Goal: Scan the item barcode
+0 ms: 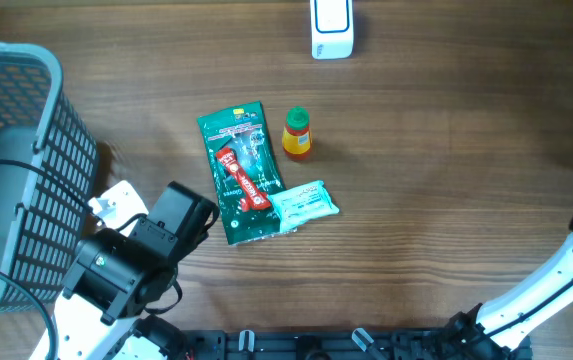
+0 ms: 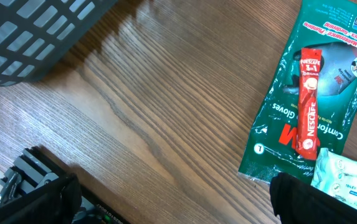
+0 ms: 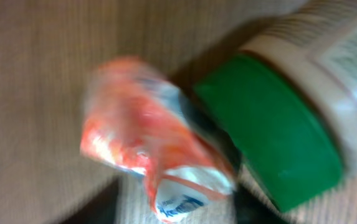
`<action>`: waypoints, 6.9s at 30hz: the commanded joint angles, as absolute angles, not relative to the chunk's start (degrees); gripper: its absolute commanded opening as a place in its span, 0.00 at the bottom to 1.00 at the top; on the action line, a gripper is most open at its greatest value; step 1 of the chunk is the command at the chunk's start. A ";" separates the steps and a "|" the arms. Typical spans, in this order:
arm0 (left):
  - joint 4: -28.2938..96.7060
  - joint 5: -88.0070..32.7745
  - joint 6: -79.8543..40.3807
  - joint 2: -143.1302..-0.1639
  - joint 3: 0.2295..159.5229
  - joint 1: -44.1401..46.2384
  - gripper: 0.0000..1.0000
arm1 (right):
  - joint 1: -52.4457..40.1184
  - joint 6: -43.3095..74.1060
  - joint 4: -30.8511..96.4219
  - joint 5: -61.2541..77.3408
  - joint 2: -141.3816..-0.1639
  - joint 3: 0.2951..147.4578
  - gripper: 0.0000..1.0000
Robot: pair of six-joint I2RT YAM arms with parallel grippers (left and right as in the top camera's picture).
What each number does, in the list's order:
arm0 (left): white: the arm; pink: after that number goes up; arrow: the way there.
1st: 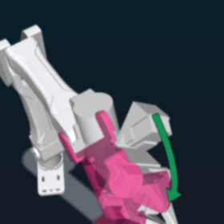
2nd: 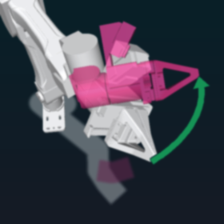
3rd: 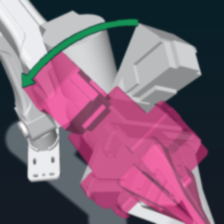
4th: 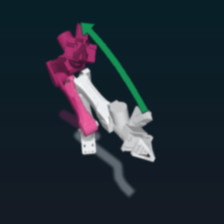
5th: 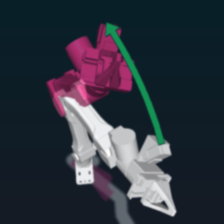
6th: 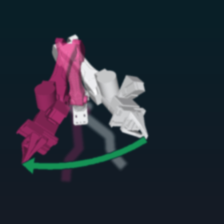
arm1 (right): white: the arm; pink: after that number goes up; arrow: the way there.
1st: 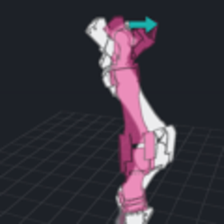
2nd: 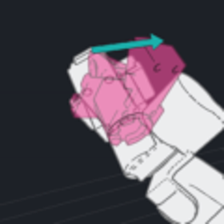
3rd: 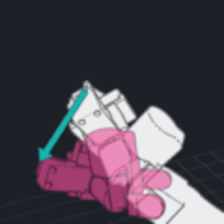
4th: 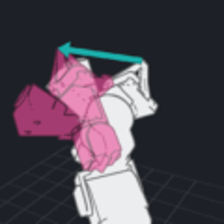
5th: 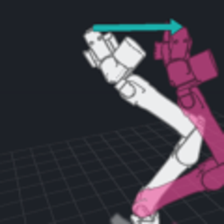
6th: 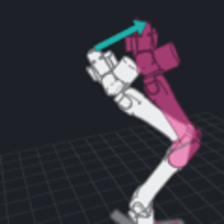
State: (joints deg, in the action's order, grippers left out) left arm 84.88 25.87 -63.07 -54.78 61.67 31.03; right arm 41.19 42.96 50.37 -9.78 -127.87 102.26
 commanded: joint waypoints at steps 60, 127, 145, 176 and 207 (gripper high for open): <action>84.93 26.46 -63.00 -54.54 61.89 30.96 1.00 | -34.76 10.61 53.89 -3.57 -117.78 102.61 0.61; 84.93 26.46 -63.00 -54.54 61.89 30.96 1.00 | -8.49 42.48 67.02 56.88 -136.51 100.36 1.00; 84.90 26.46 -63.00 -54.54 61.89 30.96 1.00 | -9.67 28.34 80.86 62.67 -135.09 100.44 0.54; 84.93 26.46 -63.00 -54.54 61.89 30.96 1.00 | -10.39 56.77 92.33 36.03 -114.78 100.25 0.33; 84.93 26.46 -63.00 -54.54 61.89 30.96 1.00 | -10.57 29.08 92.36 53.49 -115.77 91.90 0.43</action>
